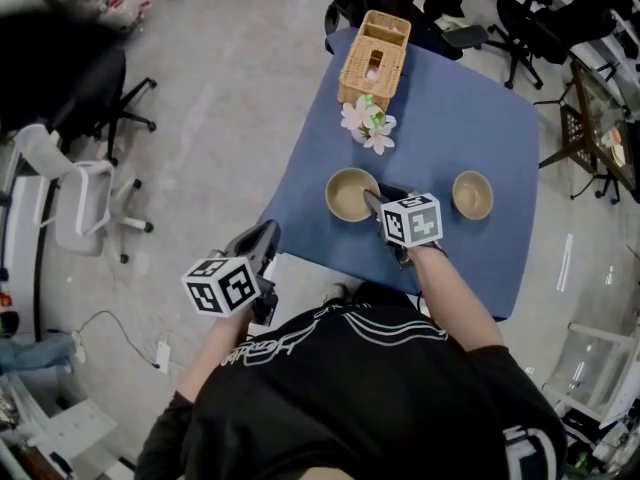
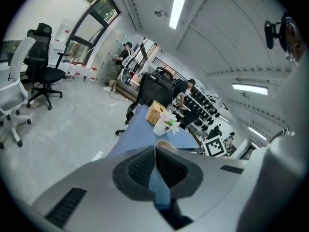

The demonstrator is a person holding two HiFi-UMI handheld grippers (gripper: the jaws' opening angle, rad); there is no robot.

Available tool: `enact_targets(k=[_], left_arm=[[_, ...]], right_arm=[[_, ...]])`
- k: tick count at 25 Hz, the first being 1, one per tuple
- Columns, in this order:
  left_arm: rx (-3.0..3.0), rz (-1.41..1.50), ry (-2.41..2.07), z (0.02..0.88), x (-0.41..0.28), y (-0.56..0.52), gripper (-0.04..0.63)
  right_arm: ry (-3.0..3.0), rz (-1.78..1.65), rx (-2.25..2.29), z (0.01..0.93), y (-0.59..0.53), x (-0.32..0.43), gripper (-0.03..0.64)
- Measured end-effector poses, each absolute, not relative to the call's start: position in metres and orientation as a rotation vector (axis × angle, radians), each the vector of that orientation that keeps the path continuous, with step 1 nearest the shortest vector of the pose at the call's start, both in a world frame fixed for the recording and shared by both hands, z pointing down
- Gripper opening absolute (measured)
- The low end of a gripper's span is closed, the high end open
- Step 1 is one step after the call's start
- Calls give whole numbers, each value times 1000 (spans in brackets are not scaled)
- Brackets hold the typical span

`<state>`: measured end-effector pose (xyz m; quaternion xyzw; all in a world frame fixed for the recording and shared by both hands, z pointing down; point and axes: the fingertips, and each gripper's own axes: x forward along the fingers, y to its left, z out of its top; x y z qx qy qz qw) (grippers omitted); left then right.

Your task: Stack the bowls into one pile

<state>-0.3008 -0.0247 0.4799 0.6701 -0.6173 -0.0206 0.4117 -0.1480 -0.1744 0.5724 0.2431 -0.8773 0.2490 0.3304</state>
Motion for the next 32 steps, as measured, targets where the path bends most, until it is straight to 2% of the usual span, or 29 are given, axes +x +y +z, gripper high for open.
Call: enact_targets(k=[5, 13, 32], left_arm=[[1693, -55, -1562, 480, -303, -25, 31], [1698, -76, -1559, 481, -301, -28, 29], [1716, -87, -1568, 465, -269, -43, 29]], right_arm=[[-2290, 671, 670, 572, -176, -147, 107], [-2283, 702, 689, 572, -175, -148, 61], [-2318, 835, 679, 539, -182, -127, 40]])
